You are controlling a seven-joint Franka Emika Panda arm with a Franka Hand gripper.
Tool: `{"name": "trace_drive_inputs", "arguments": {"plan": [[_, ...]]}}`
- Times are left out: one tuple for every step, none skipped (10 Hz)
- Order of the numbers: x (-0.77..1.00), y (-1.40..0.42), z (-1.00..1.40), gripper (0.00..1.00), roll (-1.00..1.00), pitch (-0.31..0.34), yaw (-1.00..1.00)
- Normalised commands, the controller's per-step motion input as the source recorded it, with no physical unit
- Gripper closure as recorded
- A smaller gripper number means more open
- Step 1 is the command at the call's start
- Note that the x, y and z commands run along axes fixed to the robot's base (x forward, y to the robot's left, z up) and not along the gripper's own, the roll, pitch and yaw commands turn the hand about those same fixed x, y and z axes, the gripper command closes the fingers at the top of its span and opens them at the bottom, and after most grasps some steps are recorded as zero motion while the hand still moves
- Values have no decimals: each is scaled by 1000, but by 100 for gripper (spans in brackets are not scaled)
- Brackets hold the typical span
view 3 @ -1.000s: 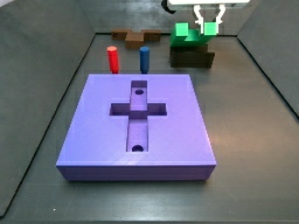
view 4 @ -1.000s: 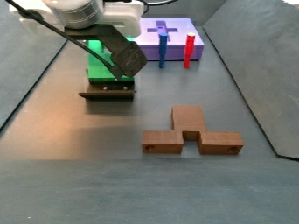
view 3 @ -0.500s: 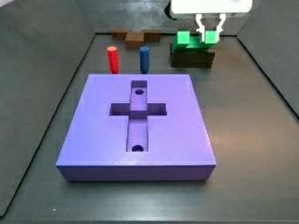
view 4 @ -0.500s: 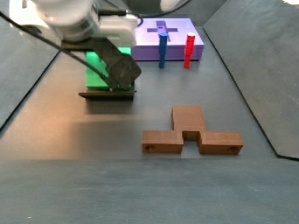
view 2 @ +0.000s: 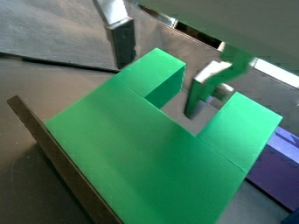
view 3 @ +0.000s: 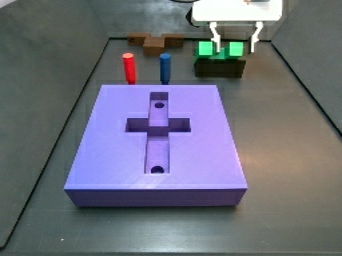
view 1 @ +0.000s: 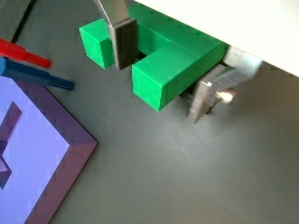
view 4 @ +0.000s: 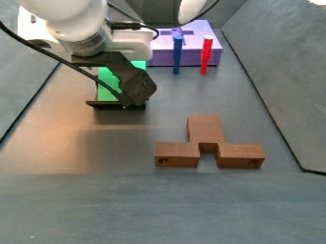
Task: Pick up the green object. Move up. Place the green object on the fixture. Regrasp the green object. Move to above the board. Insert the green object.
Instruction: Regrasp the green object.
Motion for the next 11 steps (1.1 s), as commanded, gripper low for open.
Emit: {"name": "trace_drive_inputs", "arguments": {"plan": [[0,-37,709,0,234,17,0],[0,-66,586,0,254,0,0],[0,-57,546,0,289,0,0],[0,-51,549,0,323,0,0],[0,-197,534,0,677,0,26],[106,-157,243,0,1000,60,220],[277,0,117,0,1000,129,351],[289,0,77,0,1000,160,366],[251,0,23,0,1000,157,377],[154,0,14,0,1000,123,340],[0,0,0,0,1000,97,94]]}}
